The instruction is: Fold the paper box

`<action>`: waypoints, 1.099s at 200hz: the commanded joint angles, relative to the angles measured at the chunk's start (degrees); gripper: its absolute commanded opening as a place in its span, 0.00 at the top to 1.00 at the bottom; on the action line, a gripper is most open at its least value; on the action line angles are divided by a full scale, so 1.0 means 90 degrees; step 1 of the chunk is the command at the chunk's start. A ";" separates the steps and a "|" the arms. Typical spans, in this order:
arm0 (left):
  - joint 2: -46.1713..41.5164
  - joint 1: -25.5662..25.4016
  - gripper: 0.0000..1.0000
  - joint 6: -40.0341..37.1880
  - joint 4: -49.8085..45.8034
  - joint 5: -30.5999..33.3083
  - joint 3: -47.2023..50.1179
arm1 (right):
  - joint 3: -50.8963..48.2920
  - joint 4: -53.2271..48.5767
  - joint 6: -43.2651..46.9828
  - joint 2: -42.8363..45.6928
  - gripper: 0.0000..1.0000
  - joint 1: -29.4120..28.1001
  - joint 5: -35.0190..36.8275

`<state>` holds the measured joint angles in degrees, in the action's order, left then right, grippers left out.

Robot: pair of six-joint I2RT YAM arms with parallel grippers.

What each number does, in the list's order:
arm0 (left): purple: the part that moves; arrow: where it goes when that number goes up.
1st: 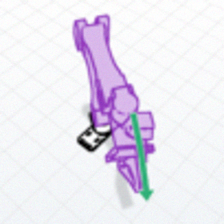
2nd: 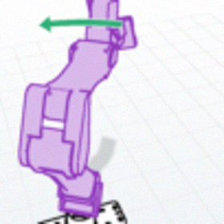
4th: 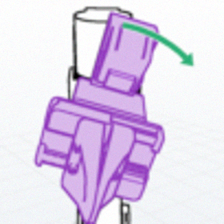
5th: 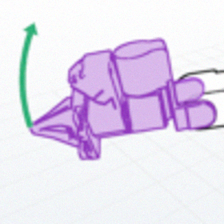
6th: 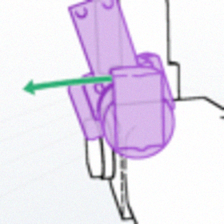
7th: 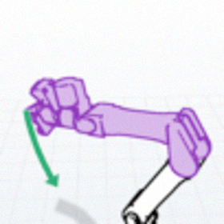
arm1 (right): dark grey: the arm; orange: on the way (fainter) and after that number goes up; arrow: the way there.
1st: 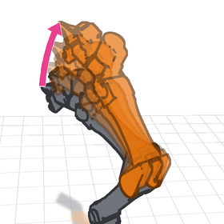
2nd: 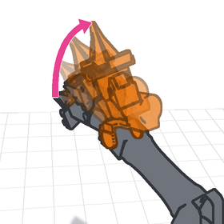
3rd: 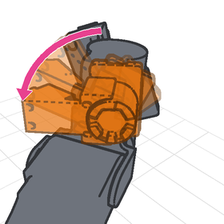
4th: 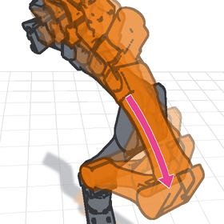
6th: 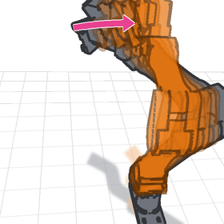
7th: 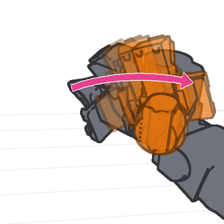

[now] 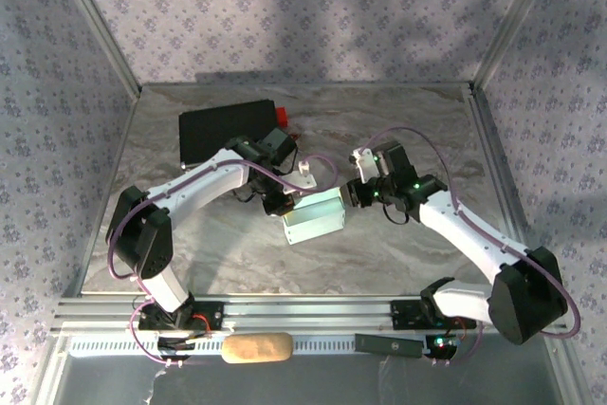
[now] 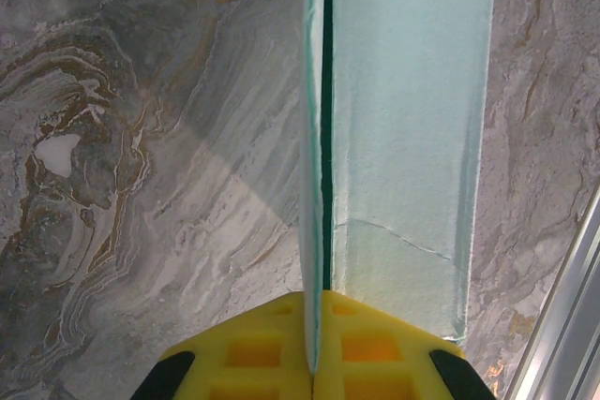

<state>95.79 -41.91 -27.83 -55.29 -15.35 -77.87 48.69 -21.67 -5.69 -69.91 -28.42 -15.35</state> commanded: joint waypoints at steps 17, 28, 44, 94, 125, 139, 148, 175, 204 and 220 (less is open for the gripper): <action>-0.0105 -0.0089 0.97 -0.0126 -0.0088 0.0155 -0.0098 | 0.0297 -0.0190 0.0230 -0.0200 0.62 -0.0035 0.0164; -0.0113 -0.0094 0.97 -0.0129 -0.0070 0.0158 -0.0101 | 0.0332 -0.0185 0.0261 -0.0277 0.62 -0.0035 0.0072; -0.0116 -0.0108 0.97 -0.0112 -0.0068 0.0172 -0.0108 | 0.0396 -0.0199 0.0301 -0.0345 0.64 -0.0102 -0.0020; -0.0115 -0.0128 0.97 -0.0119 -0.0039 0.0233 -0.0098 | 0.0401 -0.0274 0.0329 -0.0335 0.73 -0.0176 0.0031; -0.0116 -0.0138 0.97 -0.0091 -0.0029 0.0270 -0.0117 | 0.0428 -0.0325 0.0329 -0.0360 0.82 -0.0221 0.0066; -0.0111 -0.0140 0.95 -0.0071 -0.0011 0.0304 -0.0118 | 0.0403 -0.0326 0.0319 -0.0319 0.87 -0.0265 0.0131; -0.0123 -0.0158 0.92 -0.0037 0.0010 0.0326 -0.0123 | 0.0398 -0.0335 0.0328 -0.0276 0.91 -0.0298 0.0177; -0.0202 -0.0234 0.67 0.0287 0.0231 0.0581 -0.0107 | 0.0362 -0.0362 0.0363 -0.0151 1.00 -0.0444 0.0408; -0.0472 -0.0242 0.56 0.1058 0.0602 0.0947 -0.0075 | 0.0265 -0.0356 0.0365 0.0050 1.00 -0.0599 0.0772; -0.0805 -0.0225 0.51 0.1739 0.0848 0.1280 0.0003 | 0.0217 -0.0360 0.0300 0.0162 1.00 -0.0620 0.0974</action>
<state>94.45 -43.90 -21.12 -51.64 -8.34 -77.84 50.72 -23.90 -3.09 -70.96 -33.39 -10.33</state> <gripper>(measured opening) 0.466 0.061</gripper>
